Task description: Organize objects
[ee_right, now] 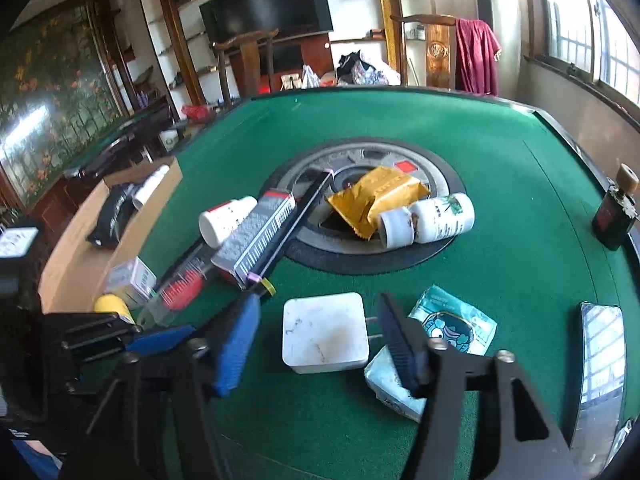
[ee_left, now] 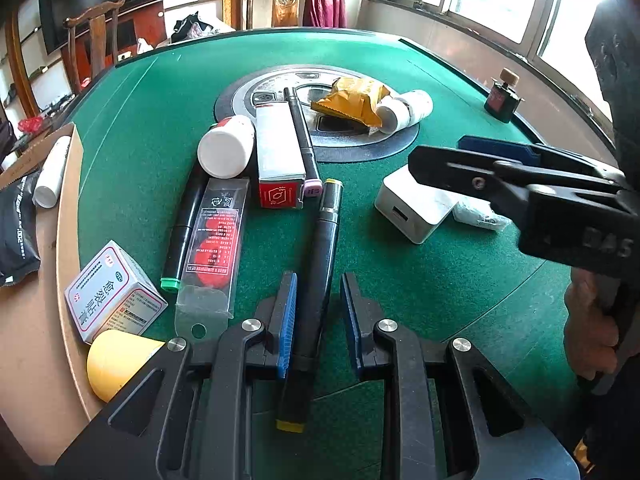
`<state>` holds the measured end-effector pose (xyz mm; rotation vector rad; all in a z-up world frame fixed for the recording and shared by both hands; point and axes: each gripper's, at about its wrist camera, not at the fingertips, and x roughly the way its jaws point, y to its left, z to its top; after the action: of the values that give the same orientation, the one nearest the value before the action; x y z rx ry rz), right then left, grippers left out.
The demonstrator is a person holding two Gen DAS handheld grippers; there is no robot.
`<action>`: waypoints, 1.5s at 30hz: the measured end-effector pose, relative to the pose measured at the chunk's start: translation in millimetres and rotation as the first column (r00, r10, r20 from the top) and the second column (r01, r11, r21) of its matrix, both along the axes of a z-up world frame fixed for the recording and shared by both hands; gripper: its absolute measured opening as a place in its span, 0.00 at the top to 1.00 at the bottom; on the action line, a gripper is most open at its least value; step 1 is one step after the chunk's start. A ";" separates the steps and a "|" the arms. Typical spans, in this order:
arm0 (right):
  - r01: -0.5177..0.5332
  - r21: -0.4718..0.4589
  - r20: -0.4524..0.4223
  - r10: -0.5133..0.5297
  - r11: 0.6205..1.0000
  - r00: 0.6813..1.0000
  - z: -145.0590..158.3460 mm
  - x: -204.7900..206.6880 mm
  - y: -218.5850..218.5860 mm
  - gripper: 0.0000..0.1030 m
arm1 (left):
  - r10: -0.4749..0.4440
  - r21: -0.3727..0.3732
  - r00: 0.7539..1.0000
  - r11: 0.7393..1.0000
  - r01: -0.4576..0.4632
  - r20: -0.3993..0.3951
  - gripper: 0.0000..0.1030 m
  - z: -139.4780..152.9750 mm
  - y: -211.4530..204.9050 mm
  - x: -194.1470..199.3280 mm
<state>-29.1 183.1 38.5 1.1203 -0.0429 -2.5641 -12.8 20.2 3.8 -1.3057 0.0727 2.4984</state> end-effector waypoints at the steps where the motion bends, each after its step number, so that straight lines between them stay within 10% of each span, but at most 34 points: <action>1: -0.002 -0.002 -0.004 0.002 1.000 1.000 0.9 0.7 -0.3 0.24 | 0.000 0.000 1.000 1.000 0.000 0.000 0.79 0.0 -0.1 0.0; 8: 0.009 -0.094 -0.029 -0.012 0.995 1.000 5.5 3.6 8.0 0.24 | 0.003 -0.004 1.000 1.000 -0.003 -0.006 0.79 -0.1 0.9 -0.1; 16: 0.091 0.070 -0.091 -0.084 0.993 0.992 31.6 7.1 7.8 0.17 | 0.000 -0.003 1.000 1.000 0.000 -0.007 0.79 0.0 0.8 -0.7; 20: 0.078 -0.104 -0.012 -0.080 0.992 0.997 22.7 1.1 19.1 0.17 | -0.002 -0.004 1.000 1.000 0.002 -0.008 0.79 -0.2 1.1 -0.8; 30: -0.005 0.234 0.082 -0.014 0.972 0.997 -15.7 -15.5 -23.1 0.27 | -0.005 -0.013 1.000 1.000 0.005 -0.011 0.79 -0.8 1.5 1.0; 45: -0.041 0.228 0.076 0.024 0.973 0.997 -20.8 -8.6 -24.2 0.51 | 0.008 0.003 1.000 1.000 -0.008 -0.016 0.79 0.8 -1.3 0.1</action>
<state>-37.7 158.9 17.7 1.2857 0.2583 -2.5468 -12.6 18.9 4.6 -1.2868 0.0677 2.5152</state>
